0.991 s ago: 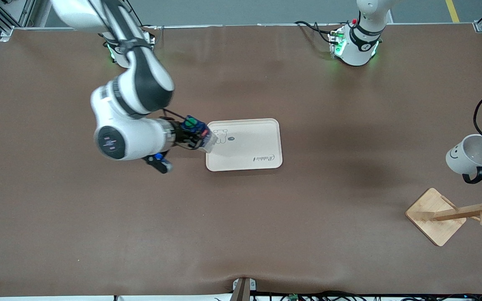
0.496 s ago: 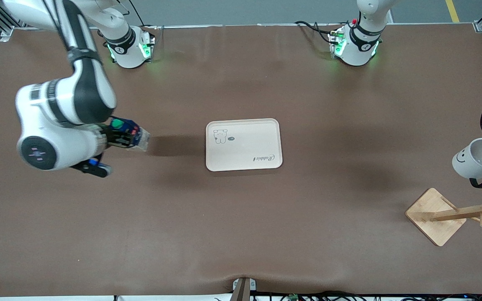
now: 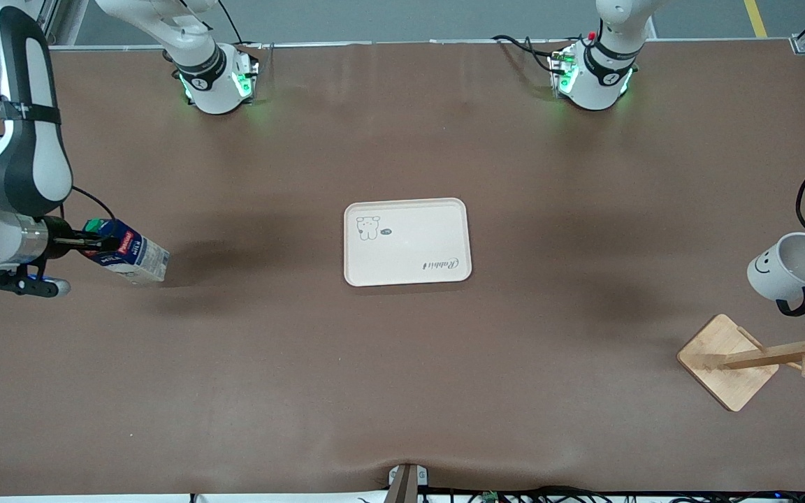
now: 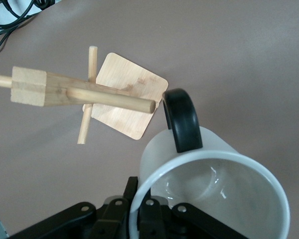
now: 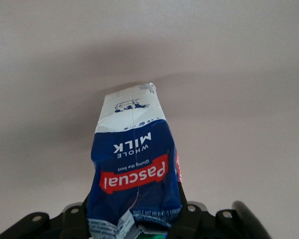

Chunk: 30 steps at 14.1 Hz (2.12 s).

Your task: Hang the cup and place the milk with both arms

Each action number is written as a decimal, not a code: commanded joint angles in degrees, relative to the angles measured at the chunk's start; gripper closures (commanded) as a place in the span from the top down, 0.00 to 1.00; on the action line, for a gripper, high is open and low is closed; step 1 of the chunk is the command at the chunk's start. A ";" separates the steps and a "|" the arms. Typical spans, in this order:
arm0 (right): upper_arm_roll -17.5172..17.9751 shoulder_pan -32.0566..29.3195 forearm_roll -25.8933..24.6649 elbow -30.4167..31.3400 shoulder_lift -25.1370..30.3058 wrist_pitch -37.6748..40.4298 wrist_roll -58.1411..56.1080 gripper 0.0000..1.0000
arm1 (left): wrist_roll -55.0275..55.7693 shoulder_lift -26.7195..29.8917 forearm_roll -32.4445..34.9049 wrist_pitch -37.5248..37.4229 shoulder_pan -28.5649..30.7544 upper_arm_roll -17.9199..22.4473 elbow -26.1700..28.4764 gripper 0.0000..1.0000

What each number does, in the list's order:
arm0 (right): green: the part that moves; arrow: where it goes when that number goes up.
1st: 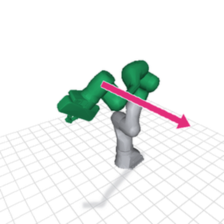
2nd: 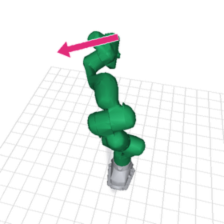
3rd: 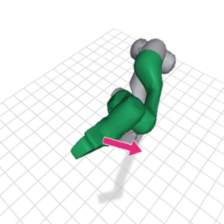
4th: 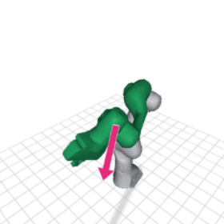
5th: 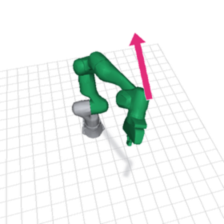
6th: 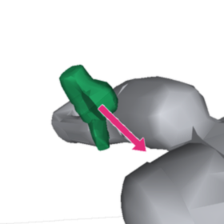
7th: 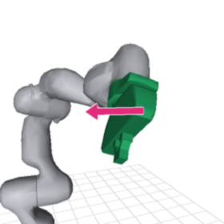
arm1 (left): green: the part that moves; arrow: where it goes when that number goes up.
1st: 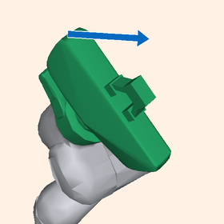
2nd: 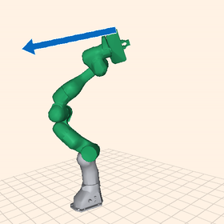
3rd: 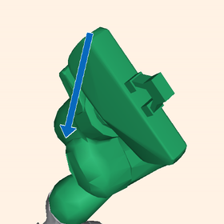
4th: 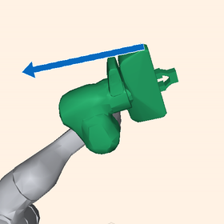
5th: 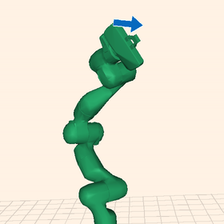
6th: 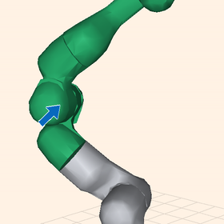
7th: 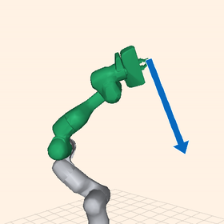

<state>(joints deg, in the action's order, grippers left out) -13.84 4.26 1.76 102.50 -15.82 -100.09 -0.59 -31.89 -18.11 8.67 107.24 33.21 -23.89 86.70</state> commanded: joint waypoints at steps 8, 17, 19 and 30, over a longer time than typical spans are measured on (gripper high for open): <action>1.27 -5.57 -2.73 10.88 0.88 -16.28 -2.66 0.03 | -0.71 -2.98 -0.32 0.43 0.10 -0.28 -4.16 0.00; 1.36 -5.93 -1.84 9.21 -0.88 -12.94 3.67 0.85 | -0.80 -4.66 -0.24 0.60 1.07 -0.11 -5.13 0.00; 1.27 -5.84 -1.84 9.21 -1.32 -12.76 3.58 1.00 | -0.80 -4.92 -0.24 0.61 1.33 -0.11 -5.13 0.00; 1.45 -5.31 -1.93 7.20 -2.20 -11.00 3.49 1.00 | 2.89 -2.81 -4.02 -0.79 1.33 0.07 -5.22 1.00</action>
<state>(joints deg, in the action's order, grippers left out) -13.06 -0.39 0.16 111.40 -17.20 -111.89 2.02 -30.02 -22.40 5.61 107.95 34.34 -23.79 81.45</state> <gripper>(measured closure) 0.000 0.502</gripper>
